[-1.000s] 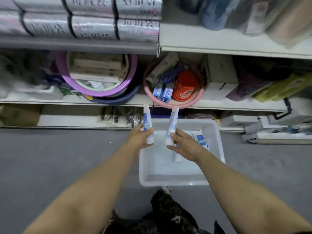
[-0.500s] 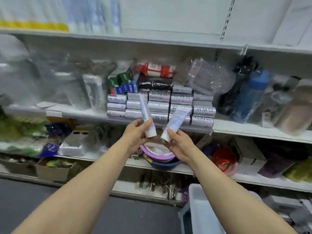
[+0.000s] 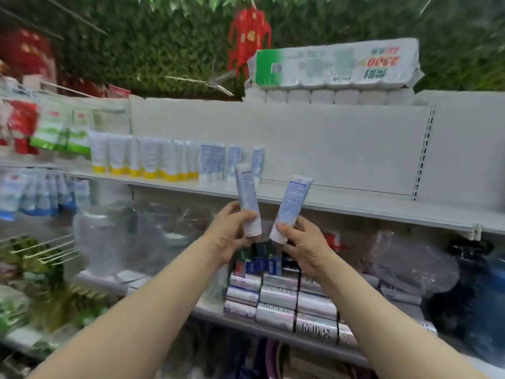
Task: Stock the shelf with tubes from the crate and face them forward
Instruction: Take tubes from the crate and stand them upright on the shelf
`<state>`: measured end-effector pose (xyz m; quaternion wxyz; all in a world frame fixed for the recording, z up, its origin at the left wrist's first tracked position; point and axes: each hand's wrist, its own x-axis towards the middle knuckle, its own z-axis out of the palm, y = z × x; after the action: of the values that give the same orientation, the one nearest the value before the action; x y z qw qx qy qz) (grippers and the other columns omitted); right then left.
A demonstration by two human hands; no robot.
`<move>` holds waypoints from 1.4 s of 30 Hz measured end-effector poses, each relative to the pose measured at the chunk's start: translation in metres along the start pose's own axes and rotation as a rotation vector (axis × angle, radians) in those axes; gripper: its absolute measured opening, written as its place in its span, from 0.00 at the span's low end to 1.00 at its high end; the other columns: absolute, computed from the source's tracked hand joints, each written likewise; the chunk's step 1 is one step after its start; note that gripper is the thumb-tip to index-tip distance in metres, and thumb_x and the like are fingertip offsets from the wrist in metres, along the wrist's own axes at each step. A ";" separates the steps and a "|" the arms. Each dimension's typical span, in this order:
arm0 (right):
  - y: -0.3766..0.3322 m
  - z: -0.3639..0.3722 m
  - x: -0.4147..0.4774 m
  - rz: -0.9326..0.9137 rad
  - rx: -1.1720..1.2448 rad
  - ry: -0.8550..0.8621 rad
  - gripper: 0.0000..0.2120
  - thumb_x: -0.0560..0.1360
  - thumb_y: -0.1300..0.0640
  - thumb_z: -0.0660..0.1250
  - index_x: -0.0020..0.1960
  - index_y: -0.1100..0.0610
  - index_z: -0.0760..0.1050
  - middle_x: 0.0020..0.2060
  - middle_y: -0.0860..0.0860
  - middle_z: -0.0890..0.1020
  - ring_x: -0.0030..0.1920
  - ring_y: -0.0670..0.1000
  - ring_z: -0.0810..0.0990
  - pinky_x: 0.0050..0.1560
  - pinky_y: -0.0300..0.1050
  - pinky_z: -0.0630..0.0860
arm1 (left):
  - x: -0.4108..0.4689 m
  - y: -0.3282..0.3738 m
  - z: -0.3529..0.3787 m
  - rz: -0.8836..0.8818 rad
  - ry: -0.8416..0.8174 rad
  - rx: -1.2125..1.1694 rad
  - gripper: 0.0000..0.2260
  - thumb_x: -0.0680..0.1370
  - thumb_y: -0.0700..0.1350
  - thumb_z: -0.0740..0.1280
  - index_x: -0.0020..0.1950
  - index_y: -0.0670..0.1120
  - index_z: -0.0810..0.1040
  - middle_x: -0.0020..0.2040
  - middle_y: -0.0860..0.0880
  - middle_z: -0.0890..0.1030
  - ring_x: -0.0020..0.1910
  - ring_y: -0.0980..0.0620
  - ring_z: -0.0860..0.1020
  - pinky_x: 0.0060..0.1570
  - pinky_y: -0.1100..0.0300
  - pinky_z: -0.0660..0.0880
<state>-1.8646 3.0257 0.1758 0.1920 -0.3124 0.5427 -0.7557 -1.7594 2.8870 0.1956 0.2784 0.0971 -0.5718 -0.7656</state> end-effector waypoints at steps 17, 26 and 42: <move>-0.022 0.061 0.257 -0.165 -0.213 0.208 0.19 0.73 0.63 0.73 0.62 0.61 0.73 0.54 0.60 0.82 0.53 0.58 0.82 0.57 0.57 0.80 | 0.227 0.078 -0.083 0.386 0.276 0.916 0.19 0.70 0.53 0.75 0.57 0.49 0.79 0.48 0.50 0.84 0.47 0.50 0.81 0.47 0.58 0.75; -0.009 0.061 0.311 -0.184 -0.586 0.460 0.18 0.72 0.53 0.75 0.60 0.54 0.75 0.48 0.52 0.83 0.47 0.50 0.82 0.48 0.47 0.78 | 0.299 0.064 -0.099 0.416 0.099 1.008 0.19 0.73 0.52 0.72 0.61 0.49 0.75 0.47 0.53 0.77 0.44 0.54 0.72 0.41 0.62 0.65; 0.004 0.079 0.366 0.014 -0.892 0.559 0.19 0.72 0.51 0.75 0.59 0.54 0.74 0.53 0.52 0.81 0.51 0.53 0.80 0.49 0.46 0.75 | 0.318 0.055 -0.110 0.329 0.053 0.945 0.17 0.75 0.51 0.71 0.62 0.49 0.73 0.55 0.51 0.80 0.51 0.49 0.78 0.45 0.60 0.71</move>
<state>-2.0786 2.7388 0.2851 -0.1066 -0.1466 0.8442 -0.5045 -1.9537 2.6150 0.2649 0.3355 0.1403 -0.8566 -0.3661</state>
